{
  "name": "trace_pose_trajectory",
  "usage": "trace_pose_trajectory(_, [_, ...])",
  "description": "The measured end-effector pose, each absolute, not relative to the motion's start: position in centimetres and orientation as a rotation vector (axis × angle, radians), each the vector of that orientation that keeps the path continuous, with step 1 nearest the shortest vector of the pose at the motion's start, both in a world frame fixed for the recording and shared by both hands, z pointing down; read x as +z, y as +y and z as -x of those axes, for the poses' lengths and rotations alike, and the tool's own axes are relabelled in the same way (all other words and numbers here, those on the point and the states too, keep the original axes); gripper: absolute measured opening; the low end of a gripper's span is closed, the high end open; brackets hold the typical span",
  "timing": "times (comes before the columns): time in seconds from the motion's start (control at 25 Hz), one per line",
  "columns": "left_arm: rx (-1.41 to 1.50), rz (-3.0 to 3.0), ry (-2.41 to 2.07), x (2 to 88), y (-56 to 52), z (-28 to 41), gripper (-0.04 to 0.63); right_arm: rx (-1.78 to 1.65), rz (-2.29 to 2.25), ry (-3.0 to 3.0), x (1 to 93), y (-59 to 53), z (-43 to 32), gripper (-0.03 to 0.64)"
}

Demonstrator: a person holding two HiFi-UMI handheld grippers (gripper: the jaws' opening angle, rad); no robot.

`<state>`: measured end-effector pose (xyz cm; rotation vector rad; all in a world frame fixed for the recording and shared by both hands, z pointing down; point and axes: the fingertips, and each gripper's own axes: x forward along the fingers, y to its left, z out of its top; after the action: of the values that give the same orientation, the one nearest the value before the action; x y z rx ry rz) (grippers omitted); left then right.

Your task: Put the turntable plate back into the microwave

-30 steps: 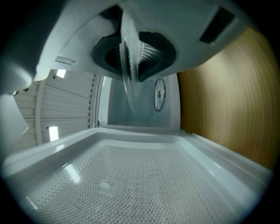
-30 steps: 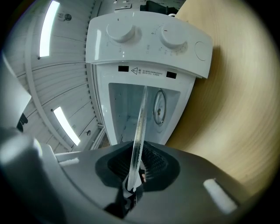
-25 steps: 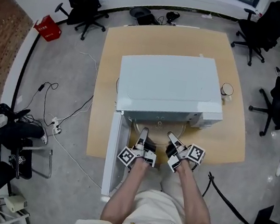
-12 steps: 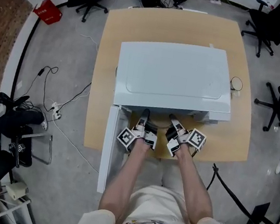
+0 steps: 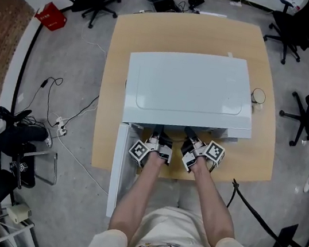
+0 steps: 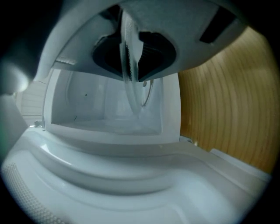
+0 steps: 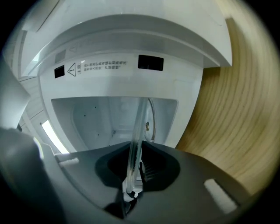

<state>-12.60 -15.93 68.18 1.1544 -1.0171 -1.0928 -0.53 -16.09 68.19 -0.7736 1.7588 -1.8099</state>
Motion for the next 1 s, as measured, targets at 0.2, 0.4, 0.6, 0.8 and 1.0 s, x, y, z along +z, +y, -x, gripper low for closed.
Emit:
trace_pose_trajectory(0.2, [-1.102, -1.105, -1.026, 68.9, -16.3, 13.1, 0.028, -1.837, 0.799, 1.704, 68.5, -16.4, 0.9, 0.040])
trace_pose_trajectory(0.4, [-1.102, -1.130, -0.988, 68.3, -15.8, 12.5, 0.126, -1.882, 0.839, 1.649, 69.1, -16.8, 1.0, 0.035])
trace_pose_trajectory(0.6, [-1.051, -1.134, -0.986, 68.8, -12.9, 11.4, 0.169, -1.889, 0.847, 1.608, 69.1, -17.2, 1.3, 0.034])
trace_pose_trajectory(0.8, [-0.957, -1.199, -1.050, 68.6, -12.8, 10.5, 0.069, -1.886, 0.901, 1.649, 69.4, -17.0, 1.3, 0.034])
trace_pose_trajectory(1.0, [-0.964, -1.134, -1.093, 69.2, -13.2, 10.4, 0.031, -1.892, 0.958, 1.659, 69.7, -17.0, 1.0, 0.040])
